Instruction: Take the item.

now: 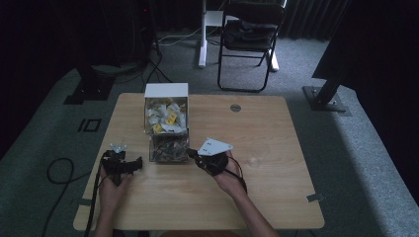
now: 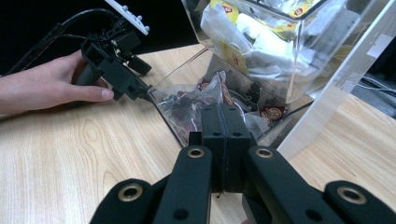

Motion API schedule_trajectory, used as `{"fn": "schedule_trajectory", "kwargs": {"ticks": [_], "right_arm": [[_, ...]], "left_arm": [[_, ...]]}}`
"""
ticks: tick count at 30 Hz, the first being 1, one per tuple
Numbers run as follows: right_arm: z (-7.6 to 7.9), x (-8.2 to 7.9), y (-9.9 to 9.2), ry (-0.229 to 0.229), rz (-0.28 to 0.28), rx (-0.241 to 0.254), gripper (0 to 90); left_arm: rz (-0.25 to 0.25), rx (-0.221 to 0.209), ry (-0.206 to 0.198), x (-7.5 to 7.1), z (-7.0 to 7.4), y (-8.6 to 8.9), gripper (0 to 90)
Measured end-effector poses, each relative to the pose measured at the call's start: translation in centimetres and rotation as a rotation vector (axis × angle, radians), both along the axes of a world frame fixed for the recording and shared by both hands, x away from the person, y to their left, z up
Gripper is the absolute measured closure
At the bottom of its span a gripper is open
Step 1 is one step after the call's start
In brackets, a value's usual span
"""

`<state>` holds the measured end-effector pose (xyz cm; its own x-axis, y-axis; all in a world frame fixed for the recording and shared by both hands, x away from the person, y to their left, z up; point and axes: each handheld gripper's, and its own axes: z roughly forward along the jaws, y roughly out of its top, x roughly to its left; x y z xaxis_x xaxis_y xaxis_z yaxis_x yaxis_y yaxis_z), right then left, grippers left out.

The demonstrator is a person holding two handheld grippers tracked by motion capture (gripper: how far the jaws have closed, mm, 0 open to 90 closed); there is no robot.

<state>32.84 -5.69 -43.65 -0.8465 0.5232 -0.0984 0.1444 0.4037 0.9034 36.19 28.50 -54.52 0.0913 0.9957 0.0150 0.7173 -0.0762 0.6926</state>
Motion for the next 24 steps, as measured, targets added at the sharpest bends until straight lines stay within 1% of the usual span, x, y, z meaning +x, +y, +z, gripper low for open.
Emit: {"fn": "schedule_trajectory", "kwargs": {"ticks": [9,24], "right_arm": [[-0.2,-0.2,-0.8,0.003,-0.016,0.002,90.0],[0.2,-0.6,-2.1,-0.003,-0.037,0.023,90.0]], "left_arm": [[0.000,0.000,0.000,0.0,0.0,0.0,5.6],[0.000,0.000,0.000,0.0,0.0,0.0,5.6]]}}
